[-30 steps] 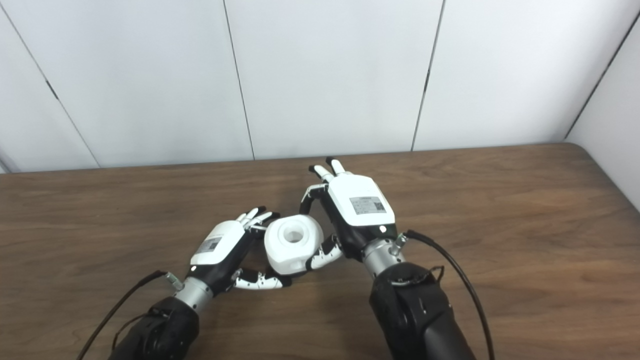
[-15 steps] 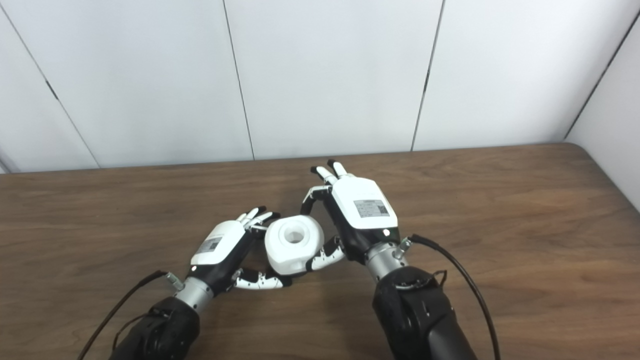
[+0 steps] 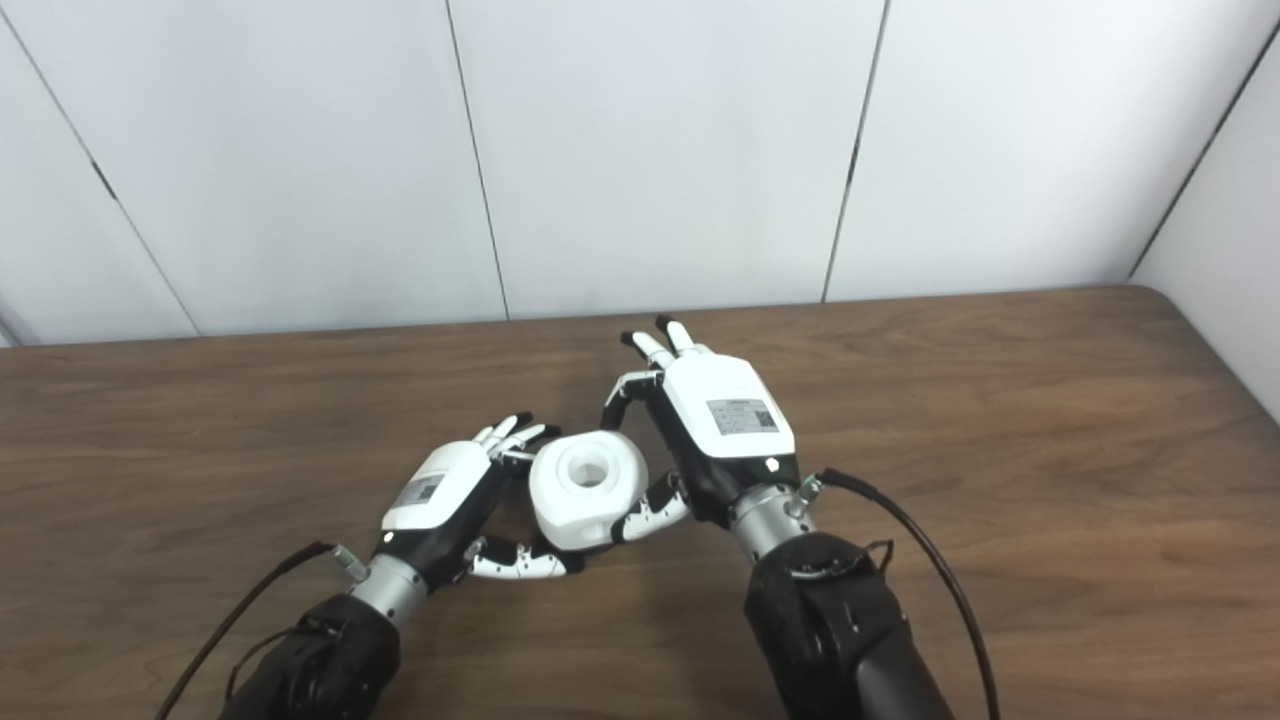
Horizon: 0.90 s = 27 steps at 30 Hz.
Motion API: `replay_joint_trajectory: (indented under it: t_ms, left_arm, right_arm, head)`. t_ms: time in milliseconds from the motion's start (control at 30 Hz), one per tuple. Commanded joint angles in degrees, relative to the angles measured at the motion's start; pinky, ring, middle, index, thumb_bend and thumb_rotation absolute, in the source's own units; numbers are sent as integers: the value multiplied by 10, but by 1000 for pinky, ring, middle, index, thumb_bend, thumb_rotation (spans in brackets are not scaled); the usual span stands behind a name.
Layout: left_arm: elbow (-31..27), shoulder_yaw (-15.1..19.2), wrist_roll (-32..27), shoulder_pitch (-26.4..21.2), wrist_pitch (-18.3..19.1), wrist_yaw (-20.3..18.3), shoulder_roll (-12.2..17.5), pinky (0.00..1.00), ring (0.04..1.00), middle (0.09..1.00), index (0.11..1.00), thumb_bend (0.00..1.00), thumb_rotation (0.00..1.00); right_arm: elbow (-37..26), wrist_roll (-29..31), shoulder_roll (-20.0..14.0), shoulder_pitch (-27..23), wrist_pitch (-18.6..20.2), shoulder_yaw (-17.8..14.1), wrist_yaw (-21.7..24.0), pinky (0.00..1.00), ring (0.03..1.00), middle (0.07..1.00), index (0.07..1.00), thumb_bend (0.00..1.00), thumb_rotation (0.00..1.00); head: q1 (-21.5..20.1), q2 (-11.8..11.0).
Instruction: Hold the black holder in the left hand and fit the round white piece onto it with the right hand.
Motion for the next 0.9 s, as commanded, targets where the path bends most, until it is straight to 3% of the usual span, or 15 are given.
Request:
replay_joint_trajectory:
  t_ms: [0, 567, 600, 667, 867]
  left_arm:
    - [-6, -11, 2, -18, -14, 4, -14, 1000, 1000, 921, 482, 515, 48]
    - [-4, -14, 3, -20, -11, 4, -13, 1000, 1000, 924, 482, 515, 48]
    - [-4, -14, 3, -20, -12, 5, -13, 1000, 1000, 923, 482, 515, 48]
    - [-2, -14, 3, -21, -15, 7, -13, 1000, 1000, 922, 482, 515, 48]
    - [-1, -14, 0, -21, -15, 8, -13, 1000, 1000, 921, 482, 515, 47]
  right_arm:
    - [15, 2, -1, 4, -9, 14, 23, 933, 1000, 932, 483, 515, 137]
    - [5, -9, 4, 1, 17, 12, 59, 883, 1000, 980, 495, 517, 157]
    - [4, -10, 4, 1, 18, 13, 60, 872, 1000, 980, 574, 650, 221]
    - [3, -10, 3, 0, 20, 13, 63, 860, 1000, 979, 649, 772, 272]
    - [1, -5, 4, -1, 18, 8, 72, 843, 1000, 980, 693, 837, 281]
  head:
    - [1, 0]
    - [1, -1]
    - [1, -1]
    - [1, -1]
    - [1, -1]
